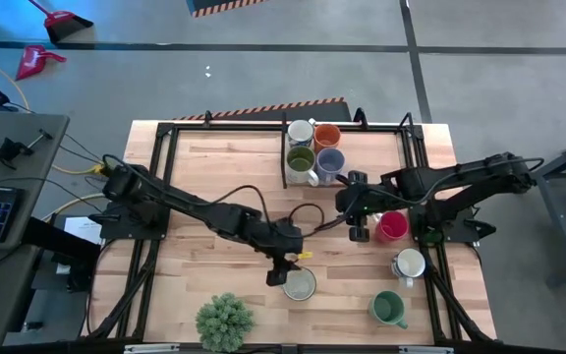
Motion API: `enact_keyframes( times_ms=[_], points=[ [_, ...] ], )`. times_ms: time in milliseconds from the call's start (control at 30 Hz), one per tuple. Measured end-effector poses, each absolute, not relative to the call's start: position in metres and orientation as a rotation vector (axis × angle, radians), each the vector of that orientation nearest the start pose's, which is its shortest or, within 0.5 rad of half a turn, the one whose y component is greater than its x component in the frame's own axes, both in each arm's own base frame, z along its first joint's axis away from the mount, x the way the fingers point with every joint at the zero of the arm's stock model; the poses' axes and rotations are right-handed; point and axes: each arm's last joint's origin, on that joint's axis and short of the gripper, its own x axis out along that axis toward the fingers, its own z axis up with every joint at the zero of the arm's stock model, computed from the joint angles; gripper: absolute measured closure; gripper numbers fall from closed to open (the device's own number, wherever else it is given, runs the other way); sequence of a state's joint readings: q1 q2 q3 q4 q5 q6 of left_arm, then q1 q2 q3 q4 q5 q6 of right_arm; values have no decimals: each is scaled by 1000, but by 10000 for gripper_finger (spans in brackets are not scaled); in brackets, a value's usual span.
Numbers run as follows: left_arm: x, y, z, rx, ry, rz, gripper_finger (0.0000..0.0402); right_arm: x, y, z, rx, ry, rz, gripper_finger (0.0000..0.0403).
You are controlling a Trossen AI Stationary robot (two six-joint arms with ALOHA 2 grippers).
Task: Place coffee mugs
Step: Put the yellow mug on the shelf
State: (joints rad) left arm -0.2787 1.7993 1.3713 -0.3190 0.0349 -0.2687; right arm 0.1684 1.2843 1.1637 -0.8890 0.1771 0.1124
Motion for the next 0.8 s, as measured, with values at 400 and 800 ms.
enact_keyframes(
  times_ms=[400, 800],
  points=[
    [396, -116, 239, -182, 918, -156, 204, 234, 34, 303, -105, 1075, -102, 276],
    [398, -129, 221, -229, 976, -144, 204, 202, 14, 312, -113, 1139, -424, 276]
  ],
)
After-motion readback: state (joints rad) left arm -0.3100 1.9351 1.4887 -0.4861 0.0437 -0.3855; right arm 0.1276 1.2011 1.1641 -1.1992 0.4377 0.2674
